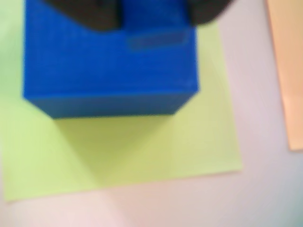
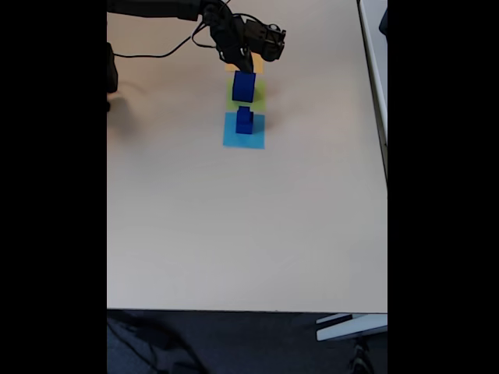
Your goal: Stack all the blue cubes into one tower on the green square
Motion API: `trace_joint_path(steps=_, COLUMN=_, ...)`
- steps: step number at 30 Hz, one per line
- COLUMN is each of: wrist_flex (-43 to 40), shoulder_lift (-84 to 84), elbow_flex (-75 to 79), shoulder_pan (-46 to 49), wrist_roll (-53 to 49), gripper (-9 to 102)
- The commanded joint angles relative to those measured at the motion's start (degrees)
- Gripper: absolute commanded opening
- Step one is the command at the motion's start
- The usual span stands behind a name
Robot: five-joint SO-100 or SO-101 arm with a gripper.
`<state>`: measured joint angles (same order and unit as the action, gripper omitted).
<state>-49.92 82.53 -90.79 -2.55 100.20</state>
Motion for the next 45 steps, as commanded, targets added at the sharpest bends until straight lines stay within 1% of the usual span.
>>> trace_joint_path(steps=1, wrist_flex=2.7, shoulder_lift=1.0, elbow_flex=-0.6, shoulder_pan=-0.6, wrist_roll=1.1, gripper=3)
trace_joint_path(steps=20, wrist_flex=4.0, shoulder_lift=3.7, elbow_flex=-5.1, shoulder_pan=1.8, wrist_roll=-2.7, gripper=4)
trace_joint_path(steps=29, wrist_flex=5.6, shoulder_lift=3.9, elbow_flex=-5.1, shoulder_pan=1.4, wrist_roll=-3.3, gripper=11)
trace_joint_path(steps=38, wrist_flex=4.5, shoulder_lift=4.0, elbow_flex=0.4, shoulder_pan=0.4, wrist_roll=-4.3, gripper=16)
trace_joint_path(steps=41, wrist_flex=2.8, shoulder_lift=4.0, elbow_flex=4.2, shoulder_pan=0.3, wrist_roll=-5.1, gripper=16)
trace_joint_path(steps=45, wrist_flex=1.6, shoulder_lift=3.0, elbow_flex=9.7, shoulder_pan=1.0, wrist_roll=-7.0, gripper=20)
